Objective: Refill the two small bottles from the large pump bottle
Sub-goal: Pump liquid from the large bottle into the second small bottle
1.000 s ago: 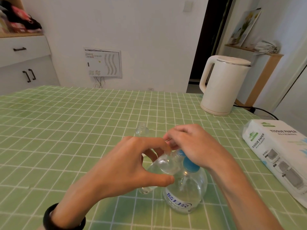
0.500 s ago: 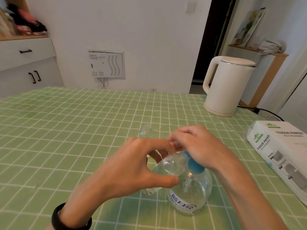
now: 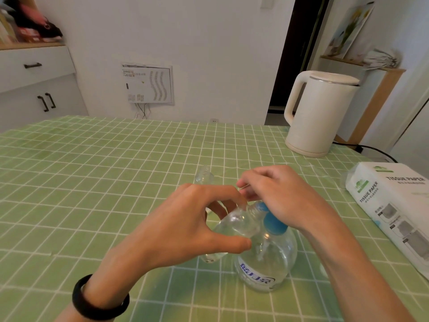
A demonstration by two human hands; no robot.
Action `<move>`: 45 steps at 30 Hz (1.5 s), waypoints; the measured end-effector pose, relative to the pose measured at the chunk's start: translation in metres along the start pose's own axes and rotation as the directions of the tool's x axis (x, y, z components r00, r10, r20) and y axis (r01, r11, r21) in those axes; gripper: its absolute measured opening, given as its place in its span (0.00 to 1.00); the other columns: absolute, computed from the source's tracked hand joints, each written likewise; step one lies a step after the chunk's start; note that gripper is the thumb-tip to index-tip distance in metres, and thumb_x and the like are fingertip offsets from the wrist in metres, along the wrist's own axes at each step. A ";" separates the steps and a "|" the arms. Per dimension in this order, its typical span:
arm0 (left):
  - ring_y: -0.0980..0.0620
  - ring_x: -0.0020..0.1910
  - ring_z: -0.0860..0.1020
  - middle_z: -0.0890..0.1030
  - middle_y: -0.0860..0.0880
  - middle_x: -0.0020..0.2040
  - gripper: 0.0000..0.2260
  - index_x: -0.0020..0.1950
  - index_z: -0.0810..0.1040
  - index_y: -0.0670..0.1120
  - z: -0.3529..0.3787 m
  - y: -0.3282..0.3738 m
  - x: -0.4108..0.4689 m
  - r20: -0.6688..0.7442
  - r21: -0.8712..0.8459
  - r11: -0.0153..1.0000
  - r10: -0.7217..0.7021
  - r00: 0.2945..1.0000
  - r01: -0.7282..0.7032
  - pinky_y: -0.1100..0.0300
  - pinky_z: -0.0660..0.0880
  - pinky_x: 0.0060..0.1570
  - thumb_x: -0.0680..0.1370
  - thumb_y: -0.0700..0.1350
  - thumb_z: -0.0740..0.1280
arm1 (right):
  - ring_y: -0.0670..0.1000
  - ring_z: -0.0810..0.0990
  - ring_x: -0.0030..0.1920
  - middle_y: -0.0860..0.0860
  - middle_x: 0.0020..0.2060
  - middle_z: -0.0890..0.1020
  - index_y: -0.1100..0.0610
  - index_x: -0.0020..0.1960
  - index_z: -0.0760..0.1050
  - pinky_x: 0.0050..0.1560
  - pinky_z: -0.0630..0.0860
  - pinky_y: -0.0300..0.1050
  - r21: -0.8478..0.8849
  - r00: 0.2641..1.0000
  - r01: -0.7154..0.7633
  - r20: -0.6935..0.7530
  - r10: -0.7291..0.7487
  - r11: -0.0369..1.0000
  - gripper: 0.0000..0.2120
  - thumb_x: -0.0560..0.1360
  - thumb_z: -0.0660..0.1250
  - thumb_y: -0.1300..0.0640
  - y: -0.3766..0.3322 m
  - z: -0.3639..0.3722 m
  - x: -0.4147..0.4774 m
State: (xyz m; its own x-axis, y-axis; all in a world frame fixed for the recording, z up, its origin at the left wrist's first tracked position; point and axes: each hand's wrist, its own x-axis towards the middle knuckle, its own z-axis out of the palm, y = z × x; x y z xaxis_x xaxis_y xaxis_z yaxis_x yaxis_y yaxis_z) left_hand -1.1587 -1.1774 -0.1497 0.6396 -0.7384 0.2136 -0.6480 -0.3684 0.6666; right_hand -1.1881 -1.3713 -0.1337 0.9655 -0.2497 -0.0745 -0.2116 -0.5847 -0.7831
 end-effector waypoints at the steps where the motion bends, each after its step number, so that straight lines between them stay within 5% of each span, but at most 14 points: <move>1: 0.65 0.52 0.83 0.85 0.66 0.50 0.16 0.55 0.82 0.63 0.000 0.000 0.000 -0.001 0.000 1.000 0.003 1.000 -0.003 0.75 0.71 0.43 0.69 0.61 0.78 | 0.57 0.88 0.52 0.38 0.40 0.89 0.55 0.47 0.87 0.61 0.81 0.52 -0.001 1.000 -0.006 0.002 0.006 1.000 0.15 0.82 0.65 0.48 0.000 0.000 0.001; 7: 0.63 0.52 0.84 0.85 0.66 0.50 0.16 0.55 0.82 0.63 0.001 -0.001 0.000 0.005 0.007 1.000 0.007 1.000 -0.007 0.74 0.72 0.41 0.70 0.61 0.77 | 0.57 0.88 0.54 0.44 0.41 0.90 0.56 0.49 0.88 0.66 0.79 0.61 -0.004 0.999 -0.018 0.048 0.018 1.000 0.14 0.83 0.66 0.51 0.001 0.002 0.002; 18: 0.62 0.52 0.84 0.87 0.61 0.50 0.17 0.56 0.83 0.61 0.002 -0.002 0.002 -0.004 -0.035 0.999 0.004 1.000 -0.004 0.71 0.73 0.41 0.70 0.59 0.79 | 0.53 0.88 0.50 0.41 0.40 0.89 0.51 0.46 0.87 0.54 0.80 0.47 0.022 1.000 0.020 -0.008 -0.020 1.000 0.14 0.82 0.65 0.48 0.003 0.000 0.003; 22: 0.63 0.52 0.84 0.86 0.63 0.50 0.17 0.56 0.83 0.62 0.003 -0.004 0.002 0.002 -0.020 1.000 0.003 1.000 -0.003 0.72 0.72 0.42 0.69 0.59 0.79 | 0.52 0.88 0.52 0.45 0.42 0.90 0.55 0.49 0.88 0.61 0.81 0.52 0.019 0.998 -0.015 0.063 0.014 1.000 0.14 0.83 0.65 0.51 0.002 0.001 0.003; 32: 0.62 0.52 0.84 0.86 0.63 0.50 0.18 0.55 0.83 0.62 0.002 -0.005 0.001 -0.025 -0.046 0.999 0.026 0.999 -0.027 0.70 0.73 0.41 0.67 0.65 0.76 | 0.44 0.89 0.46 0.43 0.39 0.90 0.54 0.47 0.88 0.56 0.80 0.46 0.216 0.998 0.060 -0.011 -0.059 0.975 0.15 0.83 0.65 0.49 0.000 0.000 -0.002; 37: 0.63 0.51 0.84 0.86 0.63 0.50 0.19 0.54 0.83 0.62 0.003 -0.005 0.001 -0.018 -0.048 0.999 0.013 1.000 -0.014 0.67 0.73 0.41 0.67 0.66 0.75 | 0.47 0.91 0.48 0.50 0.44 0.91 0.56 0.49 0.88 0.57 0.78 0.46 0.434 0.995 0.094 -0.031 -0.090 0.896 0.27 0.87 0.57 0.41 0.006 -0.006 -0.015; 41: 0.64 0.52 0.84 0.85 0.65 0.50 0.19 0.55 0.82 0.62 0.005 -0.007 0.002 0.000 -0.026 0.999 0.020 1.000 -0.020 0.73 0.72 0.40 0.67 0.65 0.75 | 0.49 0.89 0.50 0.50 0.45 0.91 0.51 0.46 0.89 0.63 0.76 0.53 0.394 0.989 0.142 -0.095 -0.113 0.908 0.35 0.79 0.52 0.28 0.027 -0.004 -0.033; 45: 0.65 0.51 0.83 0.85 0.66 0.49 0.17 0.54 0.82 0.63 0.006 -0.005 0.002 0.006 -0.028 0.999 0.041 0.999 -0.041 0.75 0.71 0.40 0.67 0.65 0.75 | 0.49 0.86 0.39 0.57 0.38 0.88 0.48 0.45 0.89 0.45 0.81 0.39 0.446 0.980 0.170 -0.172 -0.102 0.879 0.34 0.75 0.53 0.26 0.050 0.017 -0.048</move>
State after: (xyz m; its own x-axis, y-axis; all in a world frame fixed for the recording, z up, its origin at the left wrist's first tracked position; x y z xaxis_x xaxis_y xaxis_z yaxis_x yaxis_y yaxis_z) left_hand -1.1567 -1.1807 -0.1570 0.6102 -0.7560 0.2368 -0.6618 -0.3222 0.6769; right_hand -1.2428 -1.3758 -0.1801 0.9416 -0.3174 0.1129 0.0457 -0.2115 -0.9763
